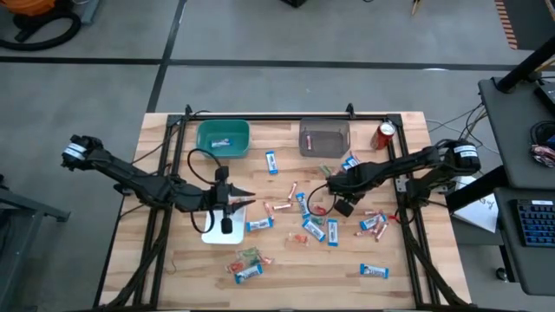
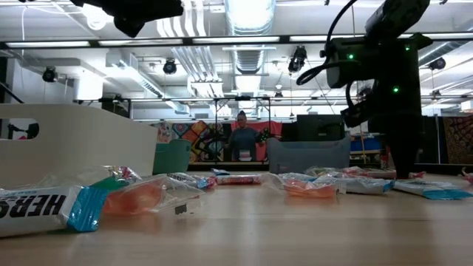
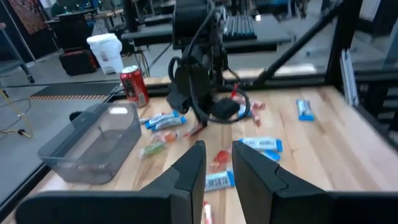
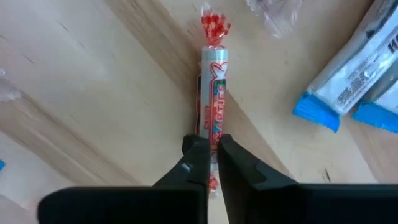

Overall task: Sort candy
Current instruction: Put the transparent candy rolls into the black bin, then put the white chocolate bar into the green bin

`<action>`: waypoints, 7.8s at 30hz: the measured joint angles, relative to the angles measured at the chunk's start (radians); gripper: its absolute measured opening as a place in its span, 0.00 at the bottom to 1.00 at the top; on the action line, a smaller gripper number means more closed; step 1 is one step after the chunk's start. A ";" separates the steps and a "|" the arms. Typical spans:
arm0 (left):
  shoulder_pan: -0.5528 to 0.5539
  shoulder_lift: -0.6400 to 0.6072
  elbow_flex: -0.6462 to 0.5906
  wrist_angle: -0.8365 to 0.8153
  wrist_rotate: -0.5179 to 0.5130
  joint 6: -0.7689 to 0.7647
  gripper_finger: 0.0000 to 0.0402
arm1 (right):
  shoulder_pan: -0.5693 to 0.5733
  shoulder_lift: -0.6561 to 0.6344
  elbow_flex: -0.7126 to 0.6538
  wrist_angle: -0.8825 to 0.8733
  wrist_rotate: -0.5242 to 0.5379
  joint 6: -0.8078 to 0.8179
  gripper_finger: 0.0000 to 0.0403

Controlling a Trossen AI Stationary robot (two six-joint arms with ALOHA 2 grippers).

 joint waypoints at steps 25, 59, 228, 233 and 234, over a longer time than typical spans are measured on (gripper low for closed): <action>-0.118 0.136 -0.009 0.093 -0.076 -0.010 0.16 | -0.001 -0.220 0.271 0.124 -0.148 0.042 0.03; -0.174 0.131 -0.008 -0.034 -0.077 0.066 0.16 | -0.572 0.190 0.634 -0.143 0.000 0.089 0.03; -0.170 -0.127 -0.171 0.138 -0.127 0.057 0.16 | -0.203 -0.019 0.561 -0.083 0.219 -0.073 0.32; -0.170 -0.067 -0.139 0.136 -0.128 0.057 0.16 | 0.064 -0.132 0.407 0.043 0.352 -0.083 0.30; -0.170 -0.051 -0.129 0.136 -0.127 0.057 0.16 | 0.120 -0.152 0.364 0.099 0.361 -0.086 0.30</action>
